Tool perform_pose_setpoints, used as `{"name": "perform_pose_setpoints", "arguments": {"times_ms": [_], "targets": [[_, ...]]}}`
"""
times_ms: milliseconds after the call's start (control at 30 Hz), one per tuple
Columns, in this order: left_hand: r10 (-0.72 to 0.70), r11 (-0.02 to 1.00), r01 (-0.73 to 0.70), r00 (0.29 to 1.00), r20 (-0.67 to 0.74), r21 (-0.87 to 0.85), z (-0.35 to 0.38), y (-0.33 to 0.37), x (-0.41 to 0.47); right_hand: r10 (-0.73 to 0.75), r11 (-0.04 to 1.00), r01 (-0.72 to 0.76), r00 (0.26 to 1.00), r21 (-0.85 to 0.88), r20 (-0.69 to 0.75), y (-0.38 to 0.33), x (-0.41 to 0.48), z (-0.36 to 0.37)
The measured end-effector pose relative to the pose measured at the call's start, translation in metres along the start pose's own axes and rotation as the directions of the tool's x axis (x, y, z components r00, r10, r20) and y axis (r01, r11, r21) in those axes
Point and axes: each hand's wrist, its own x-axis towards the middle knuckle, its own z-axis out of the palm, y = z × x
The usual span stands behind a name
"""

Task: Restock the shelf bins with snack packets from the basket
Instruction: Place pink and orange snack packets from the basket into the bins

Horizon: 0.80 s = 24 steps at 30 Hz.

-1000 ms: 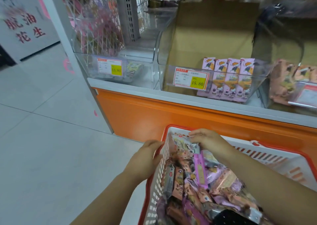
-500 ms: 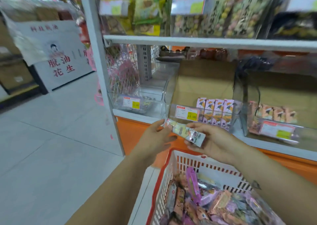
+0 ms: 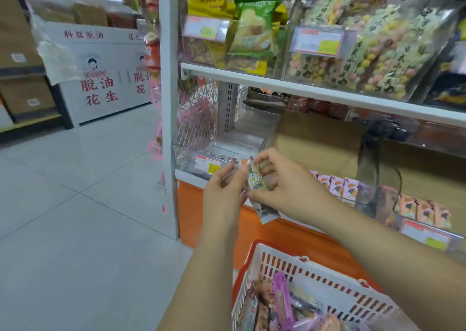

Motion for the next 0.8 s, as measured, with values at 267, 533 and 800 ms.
{"name": "perform_pose_setpoints", "arguments": {"times_ms": [267,533,800], "targets": [[0.169,0.958,-0.127,0.974,-0.150,0.256,-0.028,-0.002,0.057,0.010,0.999,-0.005,0.995,0.050,-0.102,0.013,0.110,0.013],[0.112,0.853,-0.040,0.988,-0.107,0.520,-0.035,-0.029,0.089,0.294,0.951,-0.286,0.954,-0.116,0.061,0.041,0.206,0.055],[0.115,0.844,-0.051,0.990,-0.087,0.533,-0.044,-0.036,0.102,0.505,0.780,-0.287,0.814,-0.556,0.288,0.055,0.223,0.086]]}}
